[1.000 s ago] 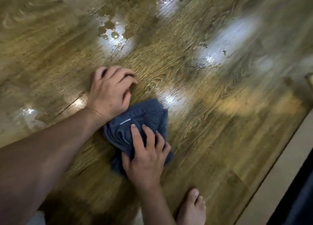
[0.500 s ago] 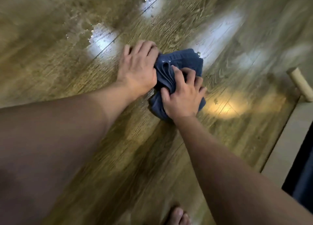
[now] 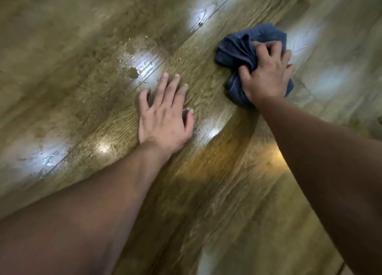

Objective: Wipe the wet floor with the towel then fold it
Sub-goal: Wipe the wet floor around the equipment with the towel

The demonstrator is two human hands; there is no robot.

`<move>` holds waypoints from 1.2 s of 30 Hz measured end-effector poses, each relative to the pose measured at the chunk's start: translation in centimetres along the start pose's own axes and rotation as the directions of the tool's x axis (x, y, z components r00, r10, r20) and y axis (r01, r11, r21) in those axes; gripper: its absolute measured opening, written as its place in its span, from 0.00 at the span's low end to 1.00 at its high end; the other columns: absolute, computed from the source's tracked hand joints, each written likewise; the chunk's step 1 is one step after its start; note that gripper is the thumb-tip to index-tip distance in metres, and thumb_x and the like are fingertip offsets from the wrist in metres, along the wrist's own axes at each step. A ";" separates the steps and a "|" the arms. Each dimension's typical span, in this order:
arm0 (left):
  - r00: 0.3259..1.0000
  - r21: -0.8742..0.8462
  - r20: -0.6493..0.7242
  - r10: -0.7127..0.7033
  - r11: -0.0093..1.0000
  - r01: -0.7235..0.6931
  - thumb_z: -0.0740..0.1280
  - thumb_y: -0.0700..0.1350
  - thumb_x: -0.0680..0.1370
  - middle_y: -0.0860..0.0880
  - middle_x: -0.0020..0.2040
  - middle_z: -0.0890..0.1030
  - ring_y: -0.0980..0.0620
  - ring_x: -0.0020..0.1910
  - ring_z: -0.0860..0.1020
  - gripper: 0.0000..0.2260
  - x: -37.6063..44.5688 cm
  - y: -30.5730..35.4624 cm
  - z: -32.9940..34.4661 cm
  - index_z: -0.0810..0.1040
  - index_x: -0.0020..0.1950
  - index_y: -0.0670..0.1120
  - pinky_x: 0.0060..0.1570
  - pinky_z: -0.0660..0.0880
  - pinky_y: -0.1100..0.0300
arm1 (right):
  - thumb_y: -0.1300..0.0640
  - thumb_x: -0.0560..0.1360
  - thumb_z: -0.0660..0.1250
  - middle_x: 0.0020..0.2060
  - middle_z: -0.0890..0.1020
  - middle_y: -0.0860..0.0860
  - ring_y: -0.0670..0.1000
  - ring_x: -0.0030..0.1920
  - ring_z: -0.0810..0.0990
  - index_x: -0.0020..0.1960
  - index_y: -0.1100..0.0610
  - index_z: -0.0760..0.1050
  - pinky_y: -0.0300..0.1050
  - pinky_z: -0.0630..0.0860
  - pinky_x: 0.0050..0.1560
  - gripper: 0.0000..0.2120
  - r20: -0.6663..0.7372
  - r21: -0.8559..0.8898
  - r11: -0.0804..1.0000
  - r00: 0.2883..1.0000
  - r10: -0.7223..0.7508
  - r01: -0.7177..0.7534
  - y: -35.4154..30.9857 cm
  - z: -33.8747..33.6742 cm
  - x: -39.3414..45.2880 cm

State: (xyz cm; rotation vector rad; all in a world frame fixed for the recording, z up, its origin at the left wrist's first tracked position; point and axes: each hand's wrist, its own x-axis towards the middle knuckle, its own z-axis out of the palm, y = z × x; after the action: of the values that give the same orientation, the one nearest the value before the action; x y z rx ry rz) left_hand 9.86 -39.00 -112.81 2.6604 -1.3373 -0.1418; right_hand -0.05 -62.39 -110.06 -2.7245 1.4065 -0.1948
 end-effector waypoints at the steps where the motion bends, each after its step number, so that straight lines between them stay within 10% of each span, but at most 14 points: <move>1: 1.000 0.004 -0.002 0.000 1.000 0.000 0.53 0.59 0.79 0.50 0.80 0.61 0.50 0.80 0.53 0.27 0.0 0.1 0.0 0.66 0.76 0.50 0.72 0.55 0.41 | 0.40 0.72 0.60 0.64 0.70 0.53 0.61 0.64 0.68 0.68 0.46 0.69 0.62 0.66 0.62 0.26 -0.010 -0.014 0.999 0.999 0.035 -0.035 0.0 0.2 1.2; 11: 1.000 0.046 0.012 0.002 0.999 -0.003 0.50 0.59 0.81 0.51 0.81 0.59 0.50 0.81 0.50 0.27 0.3 0.3 0.0 0.63 0.77 0.50 0.76 0.51 0.41 | 0.44 0.74 0.63 0.66 0.70 0.56 0.62 0.65 0.67 0.72 0.48 0.67 0.64 0.64 0.63 0.28 0.048 -0.095 0.992 0.995 0.088 -0.083 -2.0 -0.4 -0.4; 18: 1.000 0.090 -0.008 0.022 0.996 -0.021 0.53 0.55 0.76 0.51 0.81 0.57 0.50 0.81 0.51 0.32 0.4 0.1 0.3 0.60 0.80 0.47 0.75 0.53 0.39 | 0.40 0.66 0.63 0.64 0.73 0.51 0.60 0.56 0.71 0.72 0.48 0.69 0.57 0.65 0.52 0.35 0.145 -0.027 0.976 0.967 -0.209 0.215 -4.2 -1.1 -14.8; 30: 1.000 0.031 -0.008 -0.005 0.999 0.006 0.51 0.55 0.80 0.52 0.81 0.59 0.52 0.80 0.52 0.28 0.4 0.1 0.4 0.61 0.79 0.49 0.75 0.53 0.42 | 0.43 0.77 0.62 0.74 0.64 0.57 0.65 0.75 0.58 0.72 0.50 0.66 0.69 0.57 0.71 0.26 0.038 -0.062 0.979 0.980 0.197 -0.195 -0.1 0.3 7.2; 36: 1.000 0.078 0.000 -0.009 0.997 0.009 0.50 0.56 0.81 0.52 0.81 0.56 0.51 0.81 0.50 0.28 0.6 0.2 0.4 0.59 0.80 0.49 0.75 0.52 0.42 | 0.45 0.75 0.63 0.71 0.66 0.58 0.65 0.70 0.64 0.74 0.50 0.64 0.68 0.63 0.67 0.29 0.076 -0.102 0.993 0.995 0.071 -0.063 -2.4 -0.6 0.3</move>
State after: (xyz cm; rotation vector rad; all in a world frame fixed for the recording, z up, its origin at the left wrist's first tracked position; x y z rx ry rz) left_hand 10.03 -39.61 -113.20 2.7304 -1.3585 -0.0933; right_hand 1.96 -61.28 -109.18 -2.7235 1.5226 -0.0122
